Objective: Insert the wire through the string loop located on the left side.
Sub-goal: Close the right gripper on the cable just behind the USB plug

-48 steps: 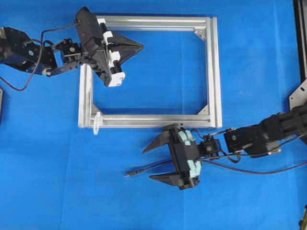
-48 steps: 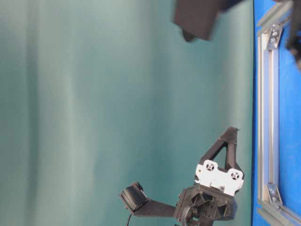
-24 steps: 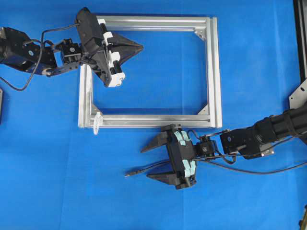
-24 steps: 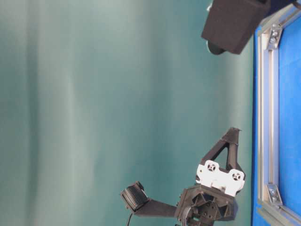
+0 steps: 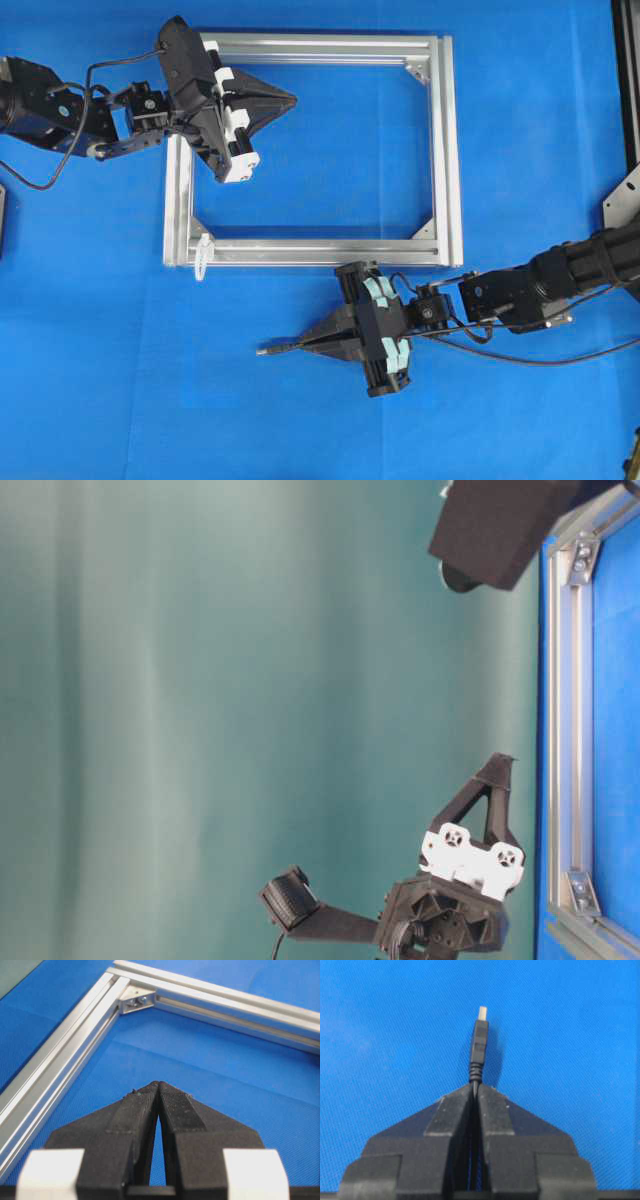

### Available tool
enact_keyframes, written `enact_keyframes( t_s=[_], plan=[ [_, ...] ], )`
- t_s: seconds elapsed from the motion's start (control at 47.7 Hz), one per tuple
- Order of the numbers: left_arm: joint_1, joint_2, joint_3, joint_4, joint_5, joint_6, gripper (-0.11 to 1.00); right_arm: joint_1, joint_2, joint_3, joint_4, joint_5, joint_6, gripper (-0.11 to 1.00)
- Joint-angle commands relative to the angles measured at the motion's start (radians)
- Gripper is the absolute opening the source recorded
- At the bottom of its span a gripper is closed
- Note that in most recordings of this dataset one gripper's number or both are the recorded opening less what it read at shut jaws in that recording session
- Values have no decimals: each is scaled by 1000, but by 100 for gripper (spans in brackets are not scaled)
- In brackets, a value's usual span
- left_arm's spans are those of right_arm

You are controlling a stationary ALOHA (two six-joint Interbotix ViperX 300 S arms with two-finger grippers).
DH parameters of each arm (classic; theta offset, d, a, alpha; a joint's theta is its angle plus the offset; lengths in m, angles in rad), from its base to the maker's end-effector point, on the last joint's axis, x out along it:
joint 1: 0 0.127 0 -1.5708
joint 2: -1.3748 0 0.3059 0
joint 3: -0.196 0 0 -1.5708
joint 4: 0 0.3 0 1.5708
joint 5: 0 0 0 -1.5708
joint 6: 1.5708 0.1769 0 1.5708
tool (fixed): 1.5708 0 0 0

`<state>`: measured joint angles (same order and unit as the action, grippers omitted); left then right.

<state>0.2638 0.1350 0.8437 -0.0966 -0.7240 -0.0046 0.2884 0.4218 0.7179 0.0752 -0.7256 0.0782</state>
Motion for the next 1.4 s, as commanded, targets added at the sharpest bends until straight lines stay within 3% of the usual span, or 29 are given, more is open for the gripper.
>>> enact_keyframes(
  t_s=[0.0,0.231,0.461,0.65,1.384],
  plan=[
    [2,-31,-8,3,-2,0,0,-2,-20,-11,-3,-3,-2,-4],
    [2,-31,-8,2,0,0,0,0,-80,-11,-3,32,2,-4],
    [2,-31,-8,3,6,-2,0,-2,-238,-25,-3,225,0,-4],
    [2,-32,-6,3,6,-2,0,-2,-314,-40,-3,314,0,-4],
    [2,-32,-6,3,14,-3,0,-2,-330,-49,-3,341,0,-4]
  ],
)
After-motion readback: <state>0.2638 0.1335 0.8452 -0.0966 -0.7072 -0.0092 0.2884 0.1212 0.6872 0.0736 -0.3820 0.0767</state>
